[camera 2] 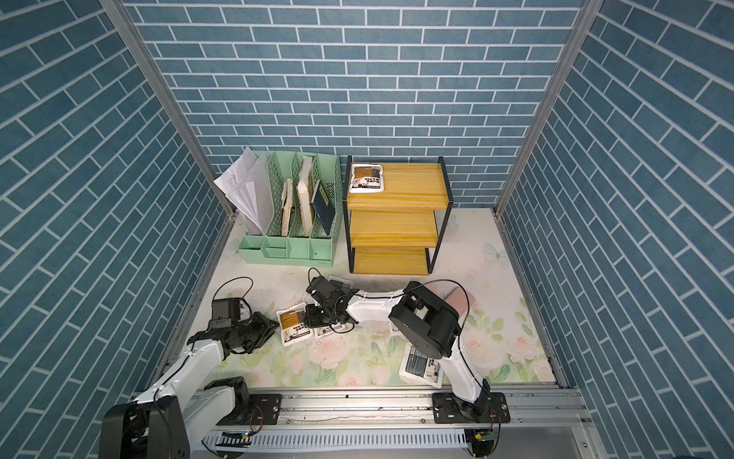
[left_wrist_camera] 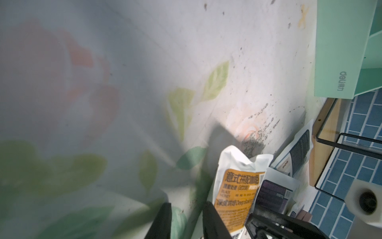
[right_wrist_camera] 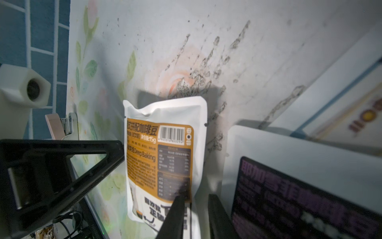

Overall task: Place the bagged coffee beans on the shelf by color
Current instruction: Pick up the bagged coffee beans at the center of the board.

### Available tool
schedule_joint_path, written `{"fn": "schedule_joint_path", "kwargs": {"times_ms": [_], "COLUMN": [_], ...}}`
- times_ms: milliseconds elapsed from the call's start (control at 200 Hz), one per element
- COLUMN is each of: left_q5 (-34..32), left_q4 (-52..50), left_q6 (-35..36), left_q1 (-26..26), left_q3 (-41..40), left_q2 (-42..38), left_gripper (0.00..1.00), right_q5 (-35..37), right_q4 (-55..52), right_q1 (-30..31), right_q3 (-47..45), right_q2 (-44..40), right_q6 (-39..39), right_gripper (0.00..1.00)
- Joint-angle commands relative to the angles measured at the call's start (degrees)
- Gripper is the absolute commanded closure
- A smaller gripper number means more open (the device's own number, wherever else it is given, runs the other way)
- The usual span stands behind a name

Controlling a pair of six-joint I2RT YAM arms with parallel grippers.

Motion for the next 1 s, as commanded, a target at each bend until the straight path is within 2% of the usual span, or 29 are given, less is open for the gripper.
{"fn": "schedule_joint_path", "kwargs": {"times_ms": [0, 150, 310, 375, 455, 695, 810, 990], "left_q5": [-2.3, -2.7, -2.9, -3.0, -3.0, -7.7, -10.1, -7.8], "left_q4": [-1.7, -1.8, -2.1, -2.6, -4.4, -14.7, -17.6, -15.9], "left_q6": [0.9, 0.8, 0.7, 0.7, 0.7, 1.6, 2.7, 3.3], "left_q1": [-0.2, -0.3, -0.3, -0.3, -0.3, -0.3, -0.3, -0.4], "left_q3": [-1.4, -1.5, -1.4, -1.0, 0.0, 9.4, 13.9, 15.5], "left_q2": [0.2, 0.2, 0.1, -0.3, -1.9, -11.3, -12.2, -11.8], "left_gripper": [0.68, 0.68, 0.68, 0.68, 0.65, 0.43, 0.41, 0.4], "right_q5": [-0.7, -4.2, -6.7, -6.4, -5.8, -4.3, -3.0, -1.3], "right_q4": [1.0, 6.4, 11.8, 12.3, 12.0, 9.9, 7.6, 0.9], "right_q1": [-0.4, -1.0, -1.6, -1.7, -1.7, -1.7, -1.7, -1.7], "right_q3": [1.0, -1.1, -3.8, -4.6, -5.2, -6.7, -6.7, -3.9], "right_q2": [1.4, 1.4, 0.6, -0.4, -2.4, -9.5, -12.6, -16.3], "right_q6": [-1.5, 0.1, 2.3, 2.4, 2.1, -0.1, -1.2, -4.6], "right_gripper": [0.71, 0.77, 0.91, 1.0, 1.0, 1.0, 1.0, 1.0]}}
